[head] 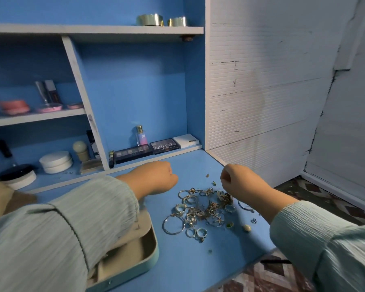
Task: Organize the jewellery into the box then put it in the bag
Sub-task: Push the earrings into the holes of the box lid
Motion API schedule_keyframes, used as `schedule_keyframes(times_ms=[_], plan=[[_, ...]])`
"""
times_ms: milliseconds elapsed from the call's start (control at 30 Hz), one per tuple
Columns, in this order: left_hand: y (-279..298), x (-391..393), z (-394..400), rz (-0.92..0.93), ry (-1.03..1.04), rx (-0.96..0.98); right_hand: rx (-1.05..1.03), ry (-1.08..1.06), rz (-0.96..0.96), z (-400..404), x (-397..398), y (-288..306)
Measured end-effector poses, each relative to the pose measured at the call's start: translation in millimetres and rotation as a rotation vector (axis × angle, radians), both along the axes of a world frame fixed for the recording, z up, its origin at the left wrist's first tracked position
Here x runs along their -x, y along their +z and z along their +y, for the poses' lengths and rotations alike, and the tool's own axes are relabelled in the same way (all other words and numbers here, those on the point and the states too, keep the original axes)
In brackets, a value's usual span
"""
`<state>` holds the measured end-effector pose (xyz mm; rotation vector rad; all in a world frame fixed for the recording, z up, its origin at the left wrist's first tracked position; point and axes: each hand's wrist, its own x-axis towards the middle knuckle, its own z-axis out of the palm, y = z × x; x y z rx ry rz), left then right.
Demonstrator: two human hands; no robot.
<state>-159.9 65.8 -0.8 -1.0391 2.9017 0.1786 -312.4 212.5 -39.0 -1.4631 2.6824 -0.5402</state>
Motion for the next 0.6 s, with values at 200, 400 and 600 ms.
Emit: schedule_keyframes(times_ms=[200, 400, 600], plan=[[21, -44, 20, 0.154, 0.042, -0.139, 0.124, 0.131, -0.038, 2, -52, 26], [22, -106, 39, 0.316, 0.049, -0.173, 0.163, 0.268, -0.179, 2, -110, 38], [12, -166, 53, 0.442, 0.061, -0.136, 0.175, 0.372, -0.437, 8, -159, 35]])
